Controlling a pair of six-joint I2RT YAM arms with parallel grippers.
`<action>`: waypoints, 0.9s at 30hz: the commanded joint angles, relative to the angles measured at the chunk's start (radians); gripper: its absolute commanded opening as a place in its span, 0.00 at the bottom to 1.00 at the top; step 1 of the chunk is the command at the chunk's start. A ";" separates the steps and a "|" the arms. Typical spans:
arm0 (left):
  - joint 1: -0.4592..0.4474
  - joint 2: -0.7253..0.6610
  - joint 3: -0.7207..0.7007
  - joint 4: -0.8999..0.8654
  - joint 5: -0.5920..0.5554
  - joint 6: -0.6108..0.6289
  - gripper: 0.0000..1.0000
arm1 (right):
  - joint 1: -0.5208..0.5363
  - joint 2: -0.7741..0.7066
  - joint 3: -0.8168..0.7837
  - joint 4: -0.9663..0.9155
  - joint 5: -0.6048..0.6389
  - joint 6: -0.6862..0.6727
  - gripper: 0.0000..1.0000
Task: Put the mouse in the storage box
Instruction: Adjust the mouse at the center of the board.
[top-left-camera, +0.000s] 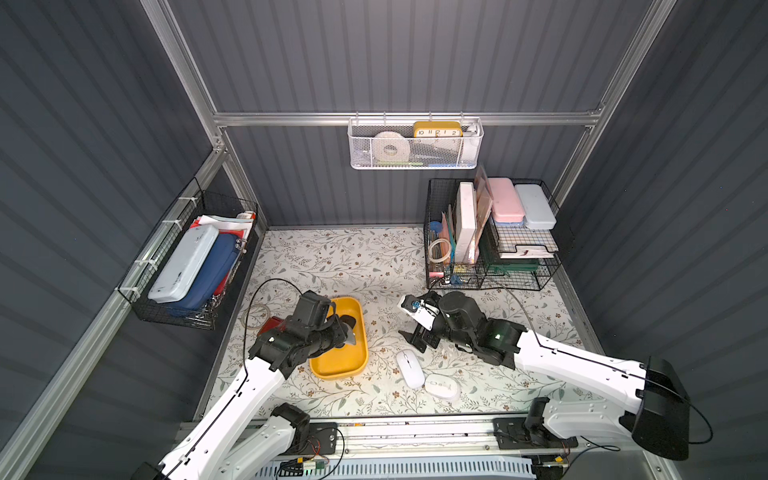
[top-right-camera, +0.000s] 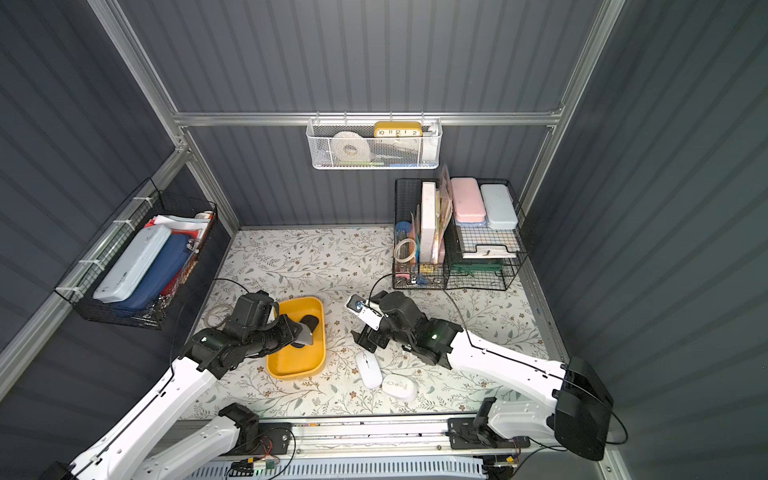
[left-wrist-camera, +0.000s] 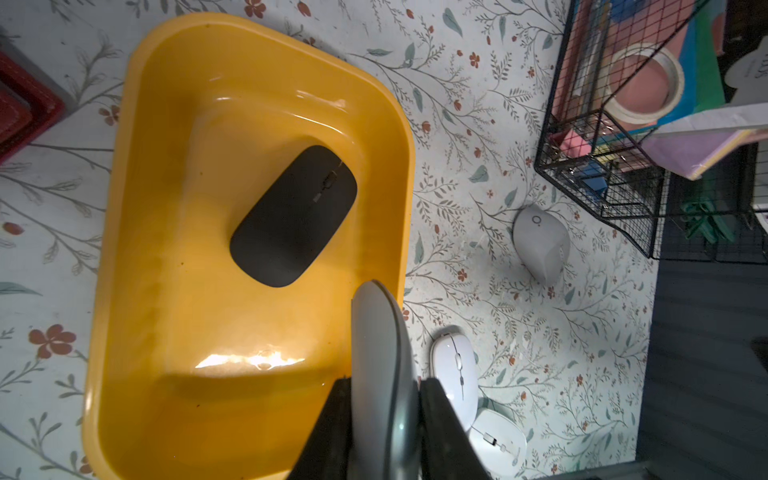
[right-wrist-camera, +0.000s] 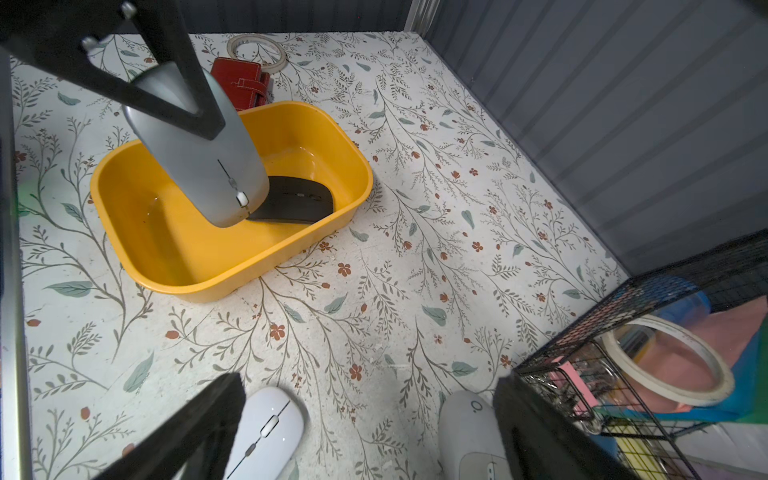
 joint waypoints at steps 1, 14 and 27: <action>0.001 0.062 -0.027 0.034 -0.051 -0.023 0.00 | -0.003 -0.005 -0.009 0.017 0.013 0.013 0.99; 0.002 0.191 -0.118 0.143 -0.076 -0.002 0.00 | -0.002 0.002 -0.014 0.008 0.005 0.020 0.99; 0.103 0.255 -0.108 0.227 -0.160 0.087 0.00 | -0.002 0.030 -0.007 -0.004 -0.015 0.024 0.99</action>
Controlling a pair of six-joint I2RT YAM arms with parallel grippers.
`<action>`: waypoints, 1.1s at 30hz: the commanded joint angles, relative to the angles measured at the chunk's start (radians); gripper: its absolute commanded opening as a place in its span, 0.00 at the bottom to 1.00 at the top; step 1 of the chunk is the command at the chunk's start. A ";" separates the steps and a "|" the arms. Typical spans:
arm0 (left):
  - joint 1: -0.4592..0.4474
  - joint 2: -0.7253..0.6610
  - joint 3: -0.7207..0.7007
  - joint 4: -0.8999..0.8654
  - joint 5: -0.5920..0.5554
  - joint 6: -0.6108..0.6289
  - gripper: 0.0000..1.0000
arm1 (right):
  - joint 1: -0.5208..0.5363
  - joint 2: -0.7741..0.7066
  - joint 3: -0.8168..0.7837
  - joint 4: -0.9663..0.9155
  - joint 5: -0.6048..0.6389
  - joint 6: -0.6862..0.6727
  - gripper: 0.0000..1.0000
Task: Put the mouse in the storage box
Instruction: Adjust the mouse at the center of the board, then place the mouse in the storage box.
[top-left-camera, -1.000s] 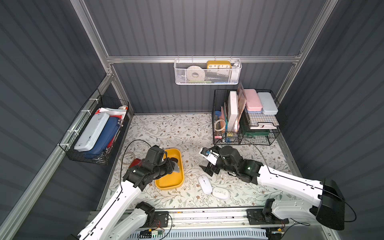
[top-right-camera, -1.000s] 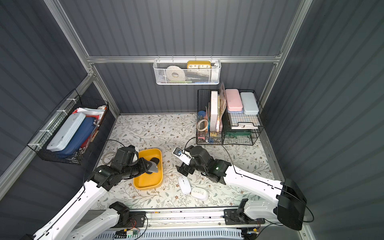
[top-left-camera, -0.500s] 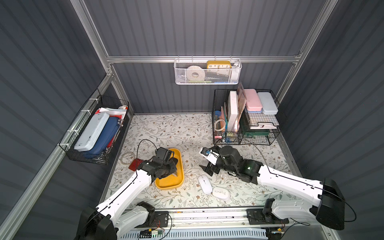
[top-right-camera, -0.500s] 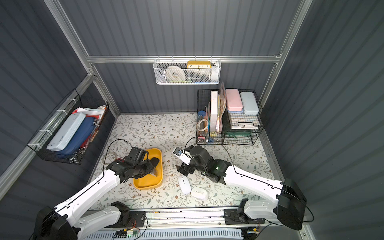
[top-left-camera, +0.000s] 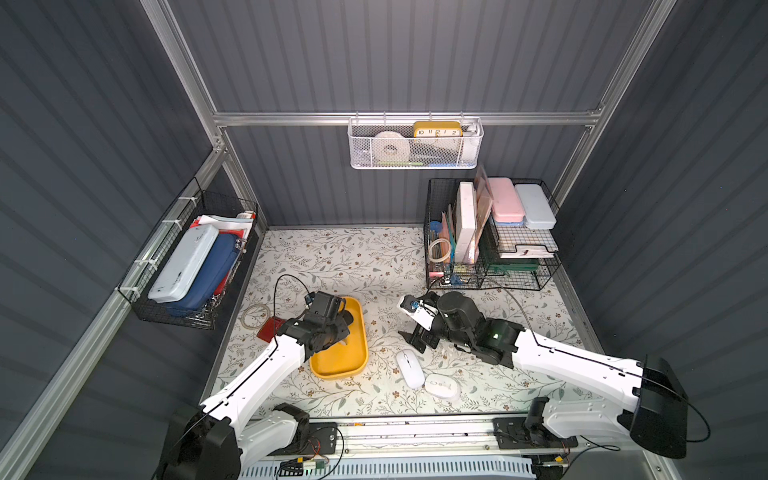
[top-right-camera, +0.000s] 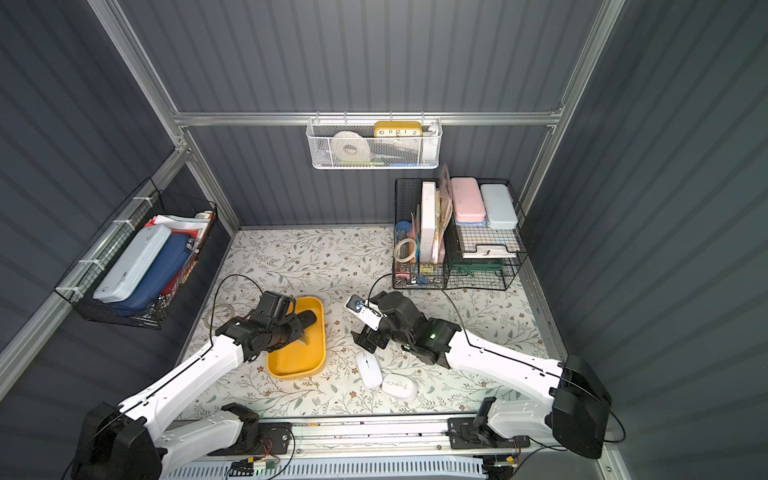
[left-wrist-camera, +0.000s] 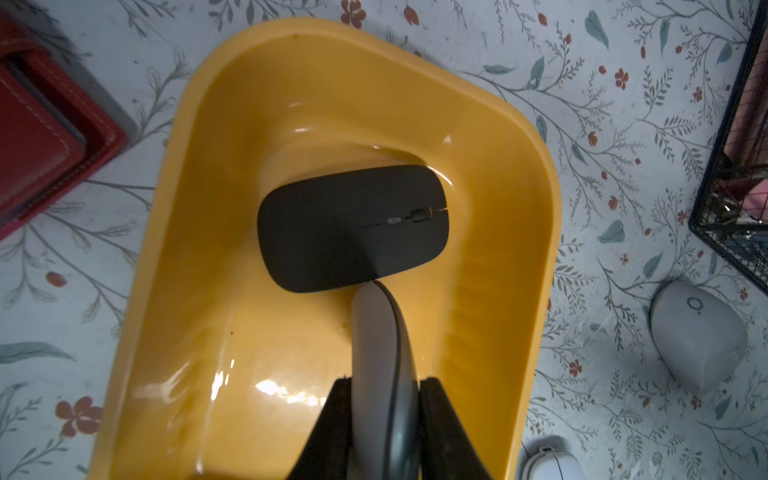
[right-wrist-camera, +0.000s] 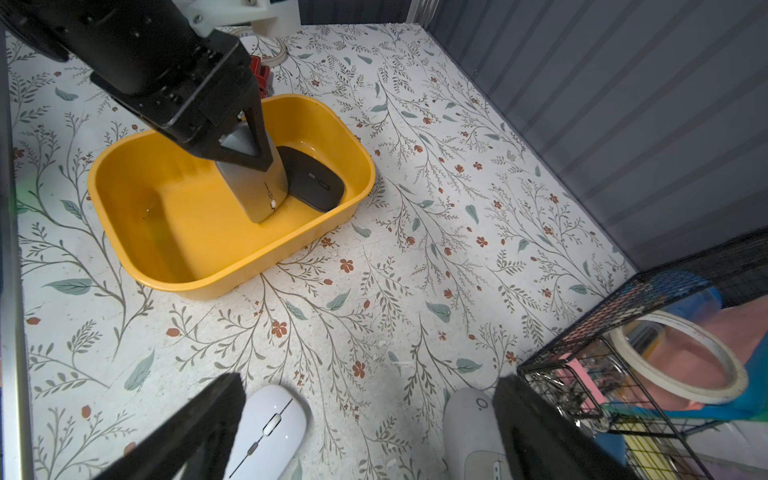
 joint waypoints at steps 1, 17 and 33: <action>0.048 0.039 0.000 0.025 -0.021 0.064 0.00 | -0.002 0.013 -0.007 -0.002 -0.010 0.013 0.99; 0.084 -0.058 -0.120 0.191 0.233 0.132 0.00 | -0.002 0.025 0.001 -0.011 -0.012 0.007 0.99; 0.085 0.045 -0.120 0.217 0.175 0.128 0.59 | -0.002 0.036 0.001 -0.006 -0.005 0.018 0.99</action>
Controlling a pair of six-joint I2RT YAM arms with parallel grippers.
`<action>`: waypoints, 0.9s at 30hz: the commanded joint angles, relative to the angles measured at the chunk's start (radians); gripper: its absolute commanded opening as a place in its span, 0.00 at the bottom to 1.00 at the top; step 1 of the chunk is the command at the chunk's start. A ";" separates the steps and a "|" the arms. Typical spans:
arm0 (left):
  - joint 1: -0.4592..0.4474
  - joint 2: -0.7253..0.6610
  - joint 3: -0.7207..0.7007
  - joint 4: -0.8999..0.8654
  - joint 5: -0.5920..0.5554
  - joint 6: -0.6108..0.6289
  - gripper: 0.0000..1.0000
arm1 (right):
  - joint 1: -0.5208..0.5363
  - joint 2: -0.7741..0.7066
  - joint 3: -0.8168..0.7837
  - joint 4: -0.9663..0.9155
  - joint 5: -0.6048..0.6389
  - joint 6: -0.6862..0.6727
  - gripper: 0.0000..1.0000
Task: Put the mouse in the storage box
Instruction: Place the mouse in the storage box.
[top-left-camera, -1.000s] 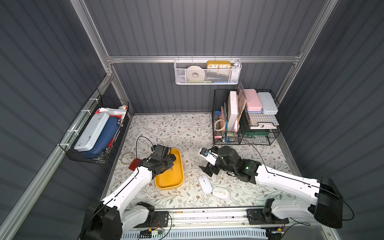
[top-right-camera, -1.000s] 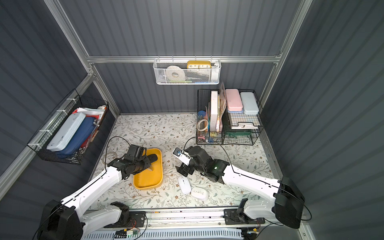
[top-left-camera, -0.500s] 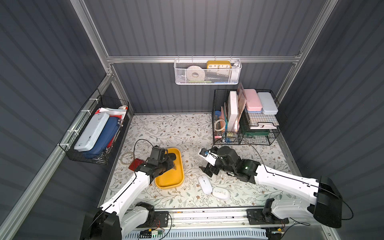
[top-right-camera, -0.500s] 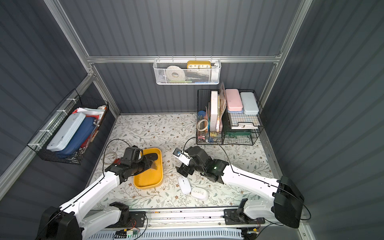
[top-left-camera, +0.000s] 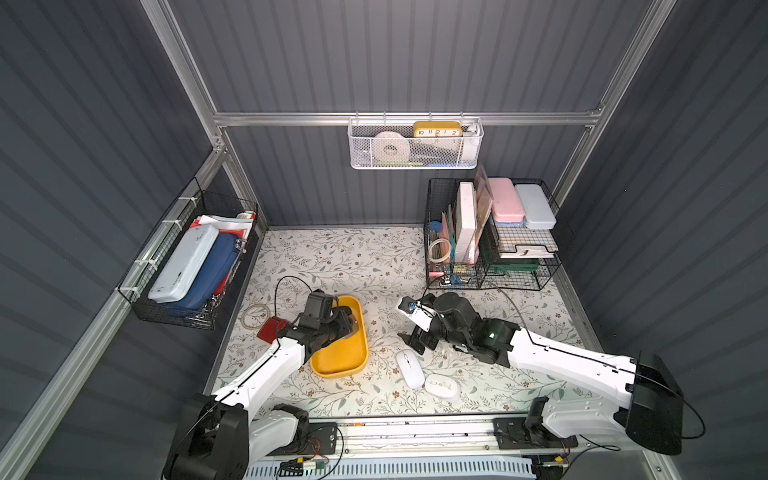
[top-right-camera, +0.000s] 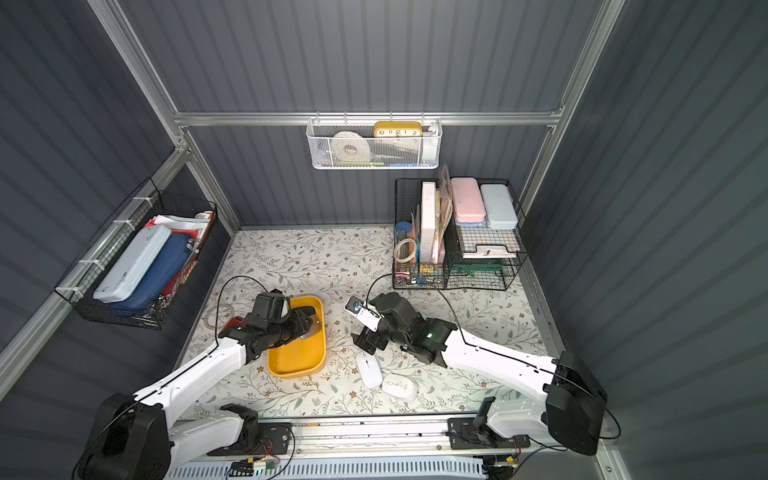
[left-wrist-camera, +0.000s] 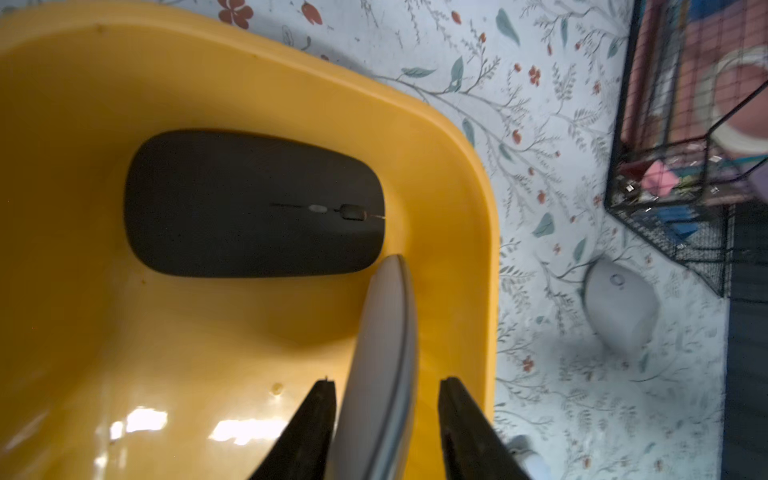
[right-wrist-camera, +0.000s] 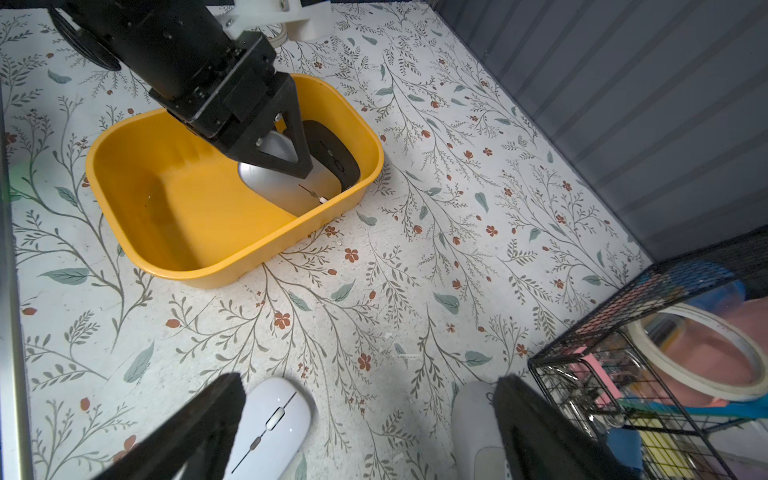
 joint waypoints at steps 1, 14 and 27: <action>0.008 0.005 -0.001 -0.074 -0.053 -0.002 0.67 | -0.002 0.010 0.001 -0.001 -0.003 0.010 0.99; 0.010 0.004 0.042 -0.100 -0.050 0.004 0.82 | -0.002 0.007 -0.001 -0.002 0.001 0.021 0.99; 0.009 -0.205 0.133 -0.233 0.070 0.027 0.80 | -0.066 0.019 0.005 -0.151 -0.052 0.300 0.99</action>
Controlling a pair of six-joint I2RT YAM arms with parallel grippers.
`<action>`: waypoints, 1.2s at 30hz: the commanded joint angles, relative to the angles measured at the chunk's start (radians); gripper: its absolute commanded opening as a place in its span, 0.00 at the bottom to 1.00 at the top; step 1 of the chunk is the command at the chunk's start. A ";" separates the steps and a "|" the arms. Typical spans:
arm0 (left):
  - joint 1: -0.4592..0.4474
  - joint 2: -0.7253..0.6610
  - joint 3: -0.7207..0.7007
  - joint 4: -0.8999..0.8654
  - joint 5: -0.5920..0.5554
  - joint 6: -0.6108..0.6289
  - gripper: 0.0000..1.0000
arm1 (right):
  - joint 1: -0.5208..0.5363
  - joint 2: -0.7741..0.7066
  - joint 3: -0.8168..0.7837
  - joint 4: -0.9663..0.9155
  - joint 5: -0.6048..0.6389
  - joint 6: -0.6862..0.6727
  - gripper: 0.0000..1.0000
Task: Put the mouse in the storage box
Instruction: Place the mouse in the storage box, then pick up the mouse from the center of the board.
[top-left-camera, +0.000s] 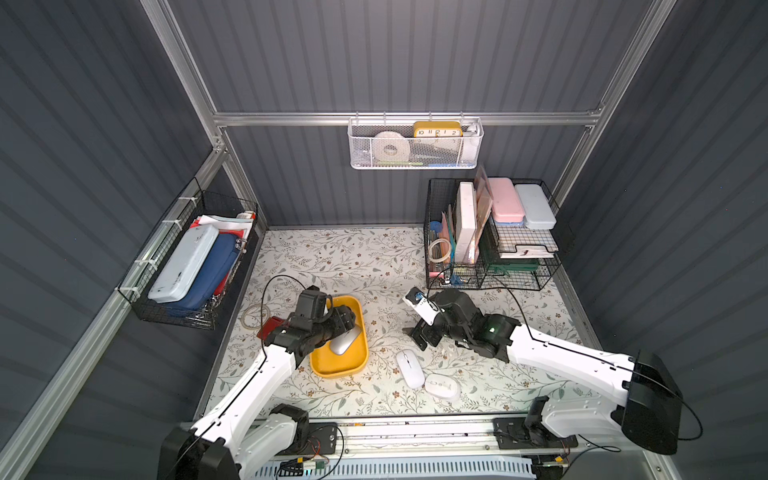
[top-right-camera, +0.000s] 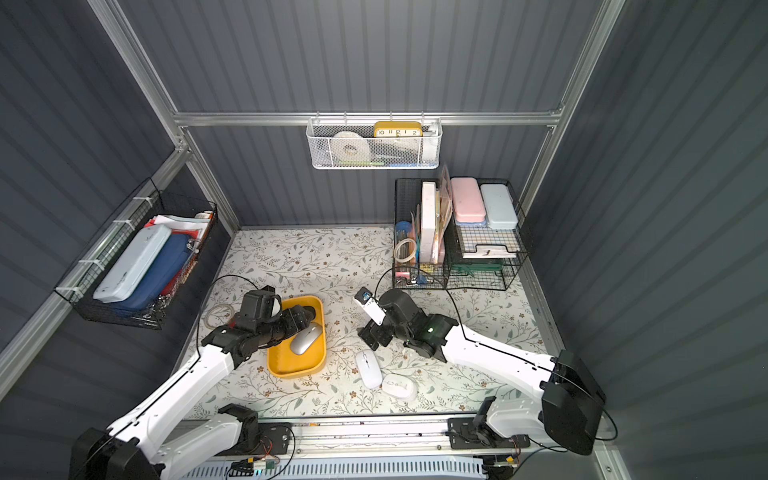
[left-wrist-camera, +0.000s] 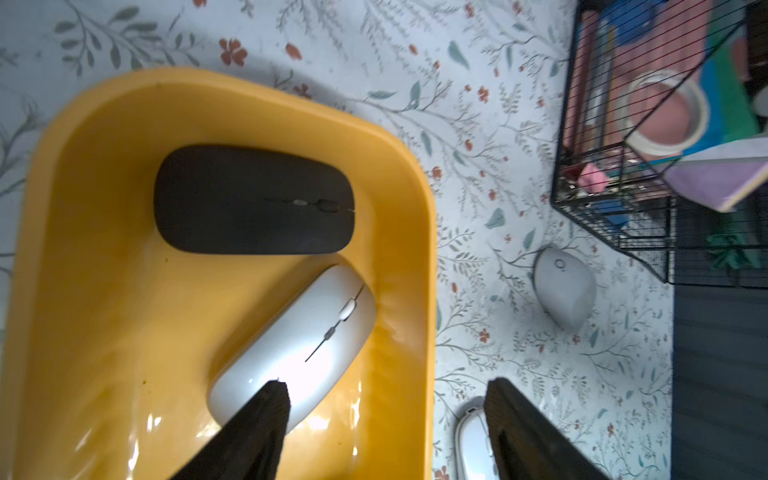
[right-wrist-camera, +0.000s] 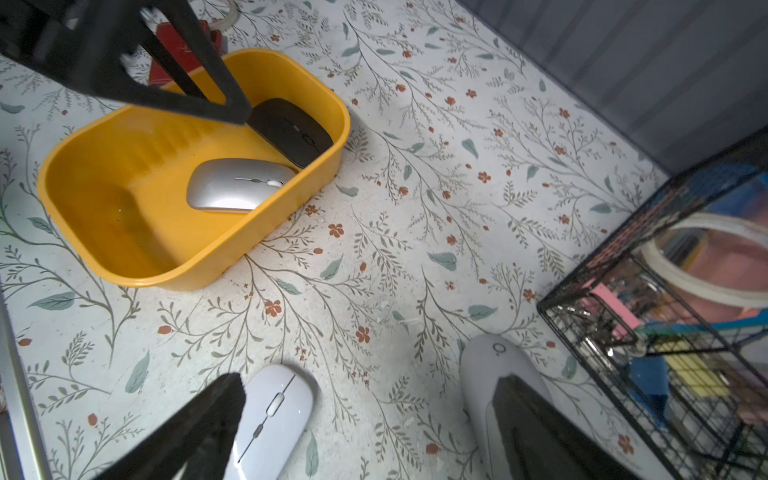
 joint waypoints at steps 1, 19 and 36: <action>0.004 -0.050 0.050 -0.073 0.035 0.025 0.80 | -0.005 0.014 -0.014 -0.087 -0.069 0.147 0.99; 0.004 -0.118 0.041 -0.072 0.042 0.017 0.86 | 0.210 0.294 0.063 -0.255 -0.017 0.606 0.98; 0.004 -0.104 0.043 -0.072 0.044 0.019 0.87 | 0.292 0.475 0.139 -0.307 0.124 0.727 0.82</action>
